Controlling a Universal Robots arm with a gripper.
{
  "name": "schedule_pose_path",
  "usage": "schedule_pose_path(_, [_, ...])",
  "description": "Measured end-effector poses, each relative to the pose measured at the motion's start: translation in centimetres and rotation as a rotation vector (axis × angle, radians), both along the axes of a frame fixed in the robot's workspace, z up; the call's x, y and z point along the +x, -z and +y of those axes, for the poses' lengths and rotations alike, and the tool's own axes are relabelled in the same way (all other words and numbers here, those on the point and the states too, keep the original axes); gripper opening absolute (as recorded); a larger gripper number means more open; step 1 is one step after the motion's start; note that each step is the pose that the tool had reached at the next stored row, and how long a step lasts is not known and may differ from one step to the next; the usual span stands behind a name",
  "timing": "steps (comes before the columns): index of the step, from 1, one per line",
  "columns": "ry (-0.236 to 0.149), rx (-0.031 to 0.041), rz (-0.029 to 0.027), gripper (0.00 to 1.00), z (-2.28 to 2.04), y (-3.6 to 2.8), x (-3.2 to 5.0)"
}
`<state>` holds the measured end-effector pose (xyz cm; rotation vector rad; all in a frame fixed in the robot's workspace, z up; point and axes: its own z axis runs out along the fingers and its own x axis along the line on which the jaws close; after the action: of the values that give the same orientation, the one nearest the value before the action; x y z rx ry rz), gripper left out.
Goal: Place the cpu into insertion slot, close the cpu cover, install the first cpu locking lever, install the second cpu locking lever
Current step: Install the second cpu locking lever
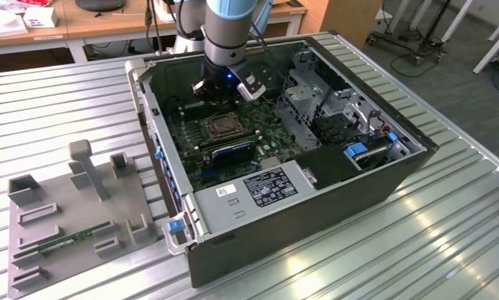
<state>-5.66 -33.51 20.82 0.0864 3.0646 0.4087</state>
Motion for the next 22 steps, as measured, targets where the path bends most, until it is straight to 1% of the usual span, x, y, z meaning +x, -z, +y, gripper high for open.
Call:
schedule_pose_path(8, [0.0,0.0,0.0,0.11,0.02,0.02,0.03])
schedule_pose_path(18, [0.0,0.0001,0.0,0.11,0.02,0.56,0.04])
schedule_pose_path(22, [0.0,0.0,0.0,0.11,0.22,0.67,0.04])
